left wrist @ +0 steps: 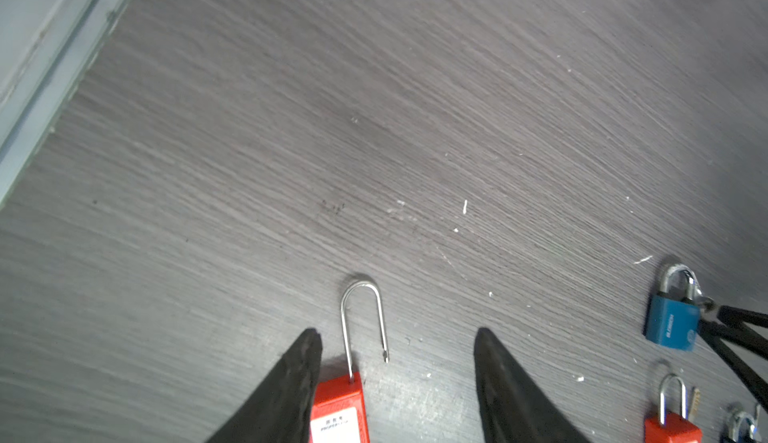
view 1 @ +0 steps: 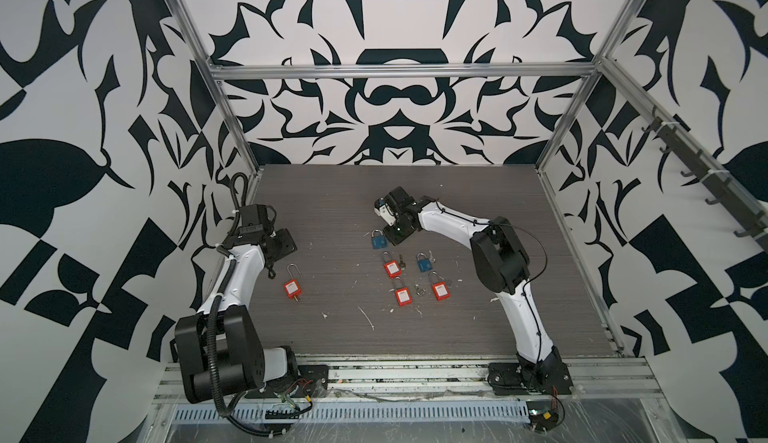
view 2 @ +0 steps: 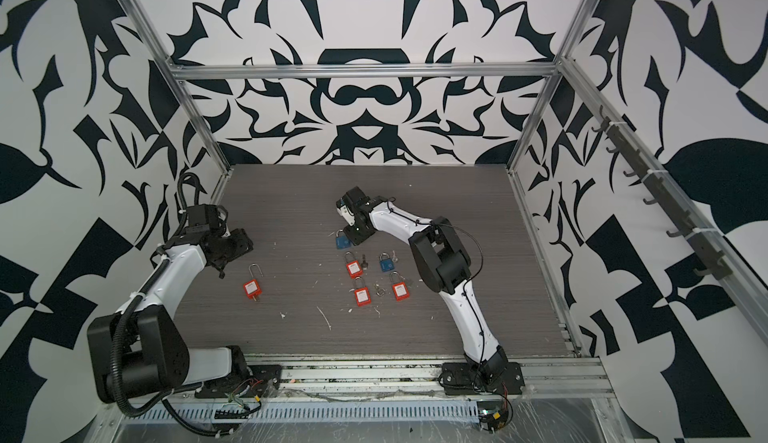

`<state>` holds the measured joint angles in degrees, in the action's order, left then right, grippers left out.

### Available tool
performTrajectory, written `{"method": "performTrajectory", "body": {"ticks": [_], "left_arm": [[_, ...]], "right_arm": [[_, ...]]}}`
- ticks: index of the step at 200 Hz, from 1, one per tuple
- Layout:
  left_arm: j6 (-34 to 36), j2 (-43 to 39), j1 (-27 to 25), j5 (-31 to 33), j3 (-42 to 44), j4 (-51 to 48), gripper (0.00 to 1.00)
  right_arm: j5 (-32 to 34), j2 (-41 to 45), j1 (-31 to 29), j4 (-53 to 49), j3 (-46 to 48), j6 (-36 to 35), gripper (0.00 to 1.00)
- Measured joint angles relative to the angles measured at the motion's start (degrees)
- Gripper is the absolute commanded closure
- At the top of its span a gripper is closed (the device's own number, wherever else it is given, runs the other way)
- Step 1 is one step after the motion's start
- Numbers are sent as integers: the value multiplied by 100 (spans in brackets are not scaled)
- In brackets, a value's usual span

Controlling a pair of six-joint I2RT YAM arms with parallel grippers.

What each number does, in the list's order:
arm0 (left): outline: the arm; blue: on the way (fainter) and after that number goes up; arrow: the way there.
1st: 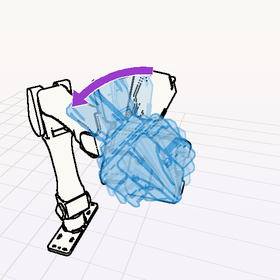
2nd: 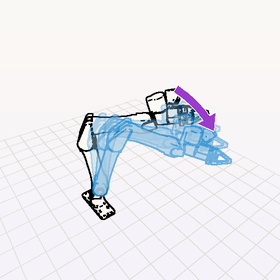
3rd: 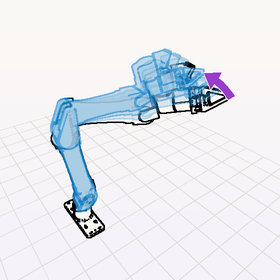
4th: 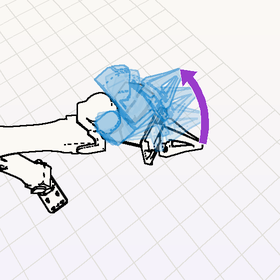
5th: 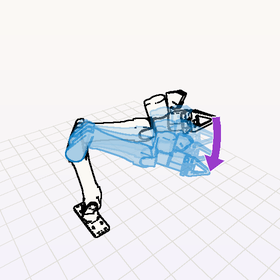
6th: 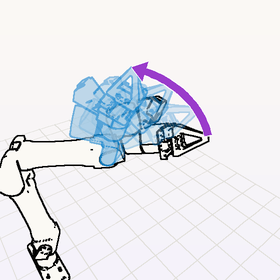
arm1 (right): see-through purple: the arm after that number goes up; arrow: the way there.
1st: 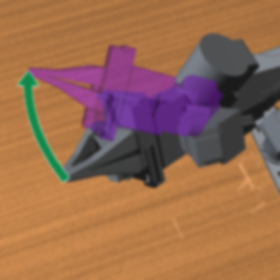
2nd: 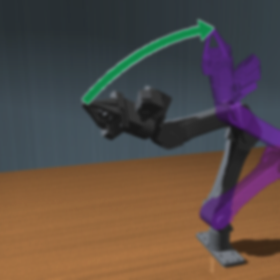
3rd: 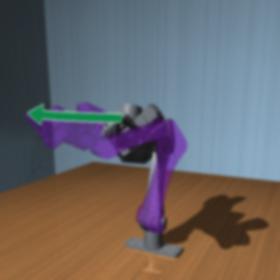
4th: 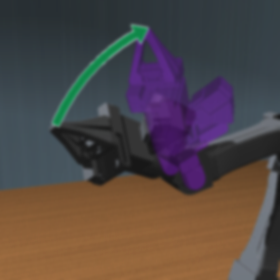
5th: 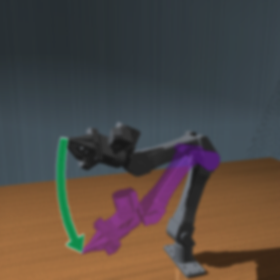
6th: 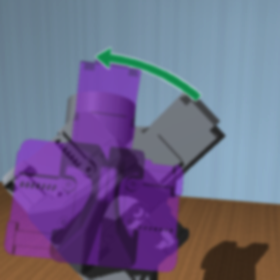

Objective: Lock with the key

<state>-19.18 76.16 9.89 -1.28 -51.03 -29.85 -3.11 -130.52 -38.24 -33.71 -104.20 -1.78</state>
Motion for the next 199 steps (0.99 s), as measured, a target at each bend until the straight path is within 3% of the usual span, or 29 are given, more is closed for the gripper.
{"method": "performTrajectory", "body": {"ticks": [56, 106, 143, 199], "left_arm": [[-197, 48, 24, -133, 358, -223, 37], [-577, -46, 24, -37, 706, -470, 35], [-815, -74, 22, 212, 739, -651, 35], [-1123, -55, -44, 50, 1047, -599, 38]], "right_arm": [[302, 730, -9, -72, 105, 114, 36], [468, 1480, -46, 63, 629, 144, 34], [492, 1508, -76, 79, 942, 164, 34], [492, 1508, -81, 125, 1091, 168, 34]]}}
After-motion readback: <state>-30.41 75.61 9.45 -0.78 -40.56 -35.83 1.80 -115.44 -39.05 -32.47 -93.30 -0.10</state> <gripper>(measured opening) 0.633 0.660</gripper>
